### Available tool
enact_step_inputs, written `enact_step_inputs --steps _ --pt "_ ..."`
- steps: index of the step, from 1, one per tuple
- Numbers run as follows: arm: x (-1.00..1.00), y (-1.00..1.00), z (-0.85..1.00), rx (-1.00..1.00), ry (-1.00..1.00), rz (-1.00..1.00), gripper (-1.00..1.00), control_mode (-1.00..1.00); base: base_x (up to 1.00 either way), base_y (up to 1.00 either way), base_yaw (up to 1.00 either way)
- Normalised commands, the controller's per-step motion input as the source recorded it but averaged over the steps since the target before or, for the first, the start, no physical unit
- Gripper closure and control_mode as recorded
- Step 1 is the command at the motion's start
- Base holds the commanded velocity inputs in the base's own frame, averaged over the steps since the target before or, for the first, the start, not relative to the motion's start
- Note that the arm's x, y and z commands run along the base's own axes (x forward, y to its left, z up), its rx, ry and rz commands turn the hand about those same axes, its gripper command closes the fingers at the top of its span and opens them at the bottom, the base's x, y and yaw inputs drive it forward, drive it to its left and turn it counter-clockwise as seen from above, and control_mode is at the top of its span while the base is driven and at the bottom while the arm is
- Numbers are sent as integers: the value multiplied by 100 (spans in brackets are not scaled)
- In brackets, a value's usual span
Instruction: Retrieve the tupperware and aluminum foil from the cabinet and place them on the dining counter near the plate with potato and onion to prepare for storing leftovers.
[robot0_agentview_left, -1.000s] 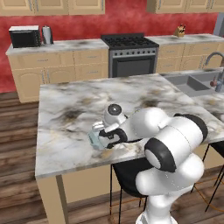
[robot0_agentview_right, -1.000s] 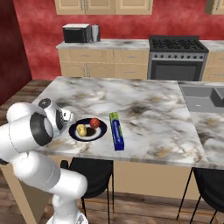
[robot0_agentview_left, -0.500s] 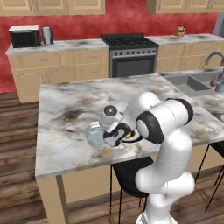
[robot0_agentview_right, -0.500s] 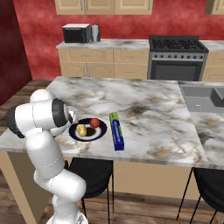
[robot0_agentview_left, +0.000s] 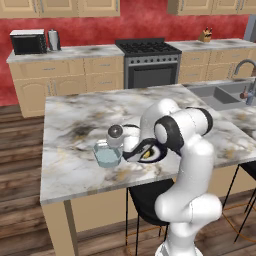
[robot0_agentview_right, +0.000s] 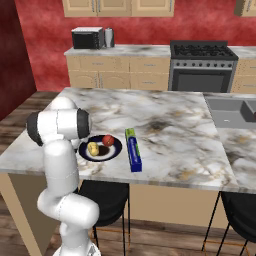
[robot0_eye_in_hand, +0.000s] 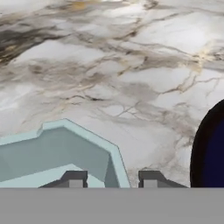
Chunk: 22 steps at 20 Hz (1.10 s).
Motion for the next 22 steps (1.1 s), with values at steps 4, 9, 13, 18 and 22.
enact_step_inputs --steps 4,9,13,18,22 --pt "0 -19 96 0 0 -11 -100 -100 0 0 0" --pt "0 -20 100 0 0 -11 -100 -100 0 0 0" --pt "-3 -4 100 0 0 -10 -100 -100 0 0 0" --pt "-20 0 100 0 0 -6 -100 -100 0 0 0" --pt "-73 -14 100 0 1 -9 -100 -100 0 0 0"
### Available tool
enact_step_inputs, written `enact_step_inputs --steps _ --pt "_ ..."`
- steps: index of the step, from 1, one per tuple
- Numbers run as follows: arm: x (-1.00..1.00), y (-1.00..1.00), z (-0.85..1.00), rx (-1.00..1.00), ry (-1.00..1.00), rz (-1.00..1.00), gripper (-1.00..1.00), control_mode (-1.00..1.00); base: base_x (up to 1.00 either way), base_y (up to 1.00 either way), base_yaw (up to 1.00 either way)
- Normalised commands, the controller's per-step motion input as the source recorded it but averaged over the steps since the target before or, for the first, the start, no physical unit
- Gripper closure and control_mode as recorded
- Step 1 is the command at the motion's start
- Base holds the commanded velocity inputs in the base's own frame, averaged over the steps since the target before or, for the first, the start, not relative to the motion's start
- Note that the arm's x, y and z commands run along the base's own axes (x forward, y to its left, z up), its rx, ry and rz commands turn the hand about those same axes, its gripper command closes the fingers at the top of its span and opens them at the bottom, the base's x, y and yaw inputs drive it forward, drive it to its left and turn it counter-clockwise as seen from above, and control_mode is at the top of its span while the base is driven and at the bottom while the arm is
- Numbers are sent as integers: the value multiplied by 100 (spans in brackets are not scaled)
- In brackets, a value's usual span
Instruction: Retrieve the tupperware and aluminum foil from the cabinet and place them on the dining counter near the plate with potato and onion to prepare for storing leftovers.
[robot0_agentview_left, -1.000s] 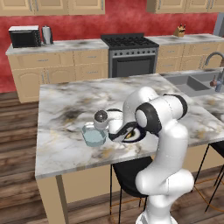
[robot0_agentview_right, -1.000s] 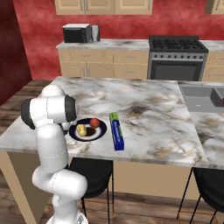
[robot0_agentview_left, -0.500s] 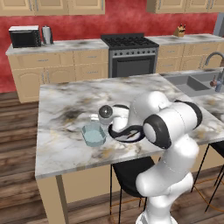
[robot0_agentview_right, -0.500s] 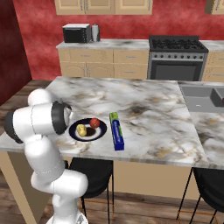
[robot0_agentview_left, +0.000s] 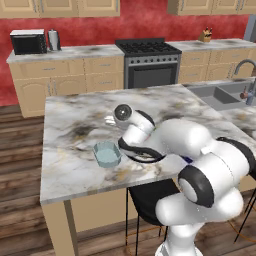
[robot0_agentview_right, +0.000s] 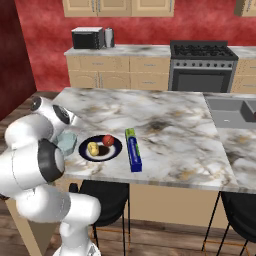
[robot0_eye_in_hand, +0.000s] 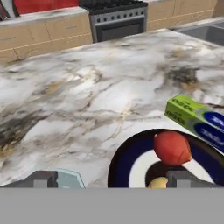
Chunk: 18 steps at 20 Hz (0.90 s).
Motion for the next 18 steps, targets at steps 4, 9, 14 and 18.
enact_step_inputs --steps 4,9,14,18 --pt "-100 -62 78 0 0 -8 -100 -100 0 0 0" --pt "-100 -98 49 13 -4 -2 -100 -100 0 0 0" --pt "-85 -99 25 20 -10 0 -100 -100 0 0 0" --pt "-46 -100 0 27 -5 1 -100 -100 0 0 0"
